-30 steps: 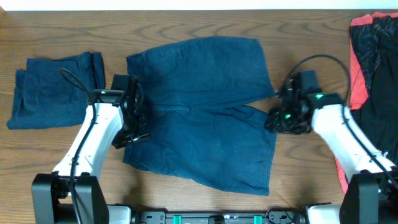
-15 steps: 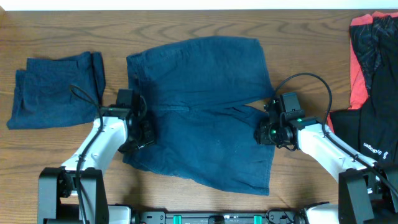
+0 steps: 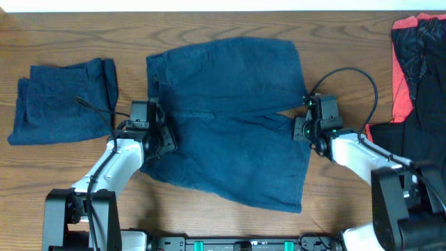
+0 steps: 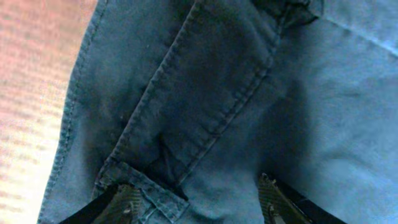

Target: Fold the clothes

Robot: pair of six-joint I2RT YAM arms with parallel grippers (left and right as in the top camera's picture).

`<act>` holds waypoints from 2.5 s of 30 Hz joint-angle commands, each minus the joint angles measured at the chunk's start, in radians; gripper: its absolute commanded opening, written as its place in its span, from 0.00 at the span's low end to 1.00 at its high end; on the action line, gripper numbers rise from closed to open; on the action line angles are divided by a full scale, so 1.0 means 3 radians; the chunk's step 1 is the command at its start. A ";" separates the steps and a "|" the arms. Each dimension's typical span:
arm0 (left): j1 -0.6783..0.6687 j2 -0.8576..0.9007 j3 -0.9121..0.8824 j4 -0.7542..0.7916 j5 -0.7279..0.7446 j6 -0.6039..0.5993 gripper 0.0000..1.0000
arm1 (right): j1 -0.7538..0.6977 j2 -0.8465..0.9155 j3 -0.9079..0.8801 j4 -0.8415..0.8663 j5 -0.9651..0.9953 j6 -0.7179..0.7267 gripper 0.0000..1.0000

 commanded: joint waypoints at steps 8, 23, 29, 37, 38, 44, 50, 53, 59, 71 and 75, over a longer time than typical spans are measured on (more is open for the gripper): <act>0.0014 0.0006 -0.0009 0.0317 0.0023 -0.0420 0.63 | -0.0244 0.0676 0.0417 0.0029 0.0089 0.0020 0.36; 0.0014 -0.0249 0.0113 -0.0229 0.0354 -0.0137 0.67 | -0.0317 0.0278 0.1470 -0.2344 -0.0477 -0.0298 0.55; 0.0014 -0.0299 0.0112 -0.0673 0.0064 -0.0046 0.68 | -0.0137 0.0215 0.1425 -0.3134 -0.0712 -0.0348 0.57; 0.0014 -0.0299 0.0112 -0.0979 -0.0019 -0.0047 0.69 | 0.0258 0.0216 0.0985 -0.3104 -0.0713 -0.0319 0.59; 0.0014 -0.0299 0.0112 -0.1003 -0.0019 -0.0047 0.68 | 0.0304 0.0216 0.0888 -0.3016 -0.0715 -0.0263 0.59; 0.0014 -0.0299 0.0112 -0.1088 -0.0019 -0.0047 0.68 | 0.0398 0.0216 0.0439 -0.2464 -0.0712 0.0070 0.58; 0.0014 -0.0299 0.0112 -0.1090 0.0009 -0.0050 0.68 | 0.0366 0.0217 0.0244 -0.1737 -0.0132 0.0137 0.58; 0.0014 -0.0299 0.0112 -0.1109 0.0019 -0.0064 0.68 | 0.0286 0.0217 0.0245 -0.1395 0.0159 0.0135 0.58; 0.0014 -0.0299 0.0112 -0.1186 0.0022 -0.0092 0.69 | -0.0015 0.0217 0.0247 -0.0863 0.0212 0.0078 0.55; 0.0014 -0.0300 0.0112 -0.1137 0.0692 -0.0108 0.74 | -0.0425 0.0151 0.0417 -0.0781 -0.0080 -0.0441 0.73; 0.0014 -0.0300 0.0112 -0.1287 0.1136 -0.0111 0.73 | -0.0421 -0.0084 0.0646 -0.1138 -0.0078 -0.0443 0.75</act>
